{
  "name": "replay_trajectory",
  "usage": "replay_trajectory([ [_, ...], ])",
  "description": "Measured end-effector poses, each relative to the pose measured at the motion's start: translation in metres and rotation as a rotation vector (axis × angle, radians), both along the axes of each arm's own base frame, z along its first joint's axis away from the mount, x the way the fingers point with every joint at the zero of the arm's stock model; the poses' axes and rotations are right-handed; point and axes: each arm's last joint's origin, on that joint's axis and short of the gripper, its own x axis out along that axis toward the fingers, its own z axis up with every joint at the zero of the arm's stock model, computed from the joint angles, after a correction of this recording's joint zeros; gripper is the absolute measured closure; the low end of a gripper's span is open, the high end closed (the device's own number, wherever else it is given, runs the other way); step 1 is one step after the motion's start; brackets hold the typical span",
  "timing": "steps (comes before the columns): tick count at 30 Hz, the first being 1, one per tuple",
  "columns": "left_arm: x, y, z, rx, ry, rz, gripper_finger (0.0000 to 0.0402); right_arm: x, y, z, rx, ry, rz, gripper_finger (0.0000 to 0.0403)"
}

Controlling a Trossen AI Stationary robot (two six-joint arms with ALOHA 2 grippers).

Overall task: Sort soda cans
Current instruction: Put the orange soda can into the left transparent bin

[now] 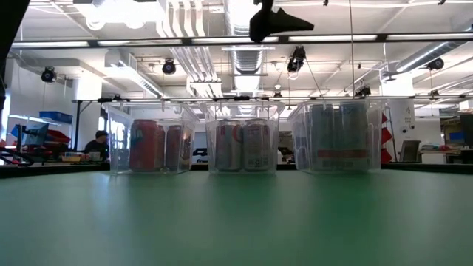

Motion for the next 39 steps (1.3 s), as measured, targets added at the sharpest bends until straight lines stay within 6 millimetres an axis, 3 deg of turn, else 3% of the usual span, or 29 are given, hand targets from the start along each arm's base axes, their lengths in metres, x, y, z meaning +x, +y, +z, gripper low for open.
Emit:
replay_trajectory([
  [15, 0.000, 0.017, -0.002, 0.071, 0.007, 0.012, 0.0036, 0.009, 0.017, -0.036, -0.010, 0.055, 0.058, 0.0136],
  [26, -0.014, 0.035, 0.038, 0.221, 0.080, -0.017, 0.0036, 0.009, 0.016, -0.048, -0.046, 0.080, 0.063, 0.0197],
  [39, -0.020, 0.041, 0.070, 0.316, 0.019, 0.014, 0.0036, 0.013, 0.023, -0.072, -0.061, 0.138, 0.085, 0.0205],
])
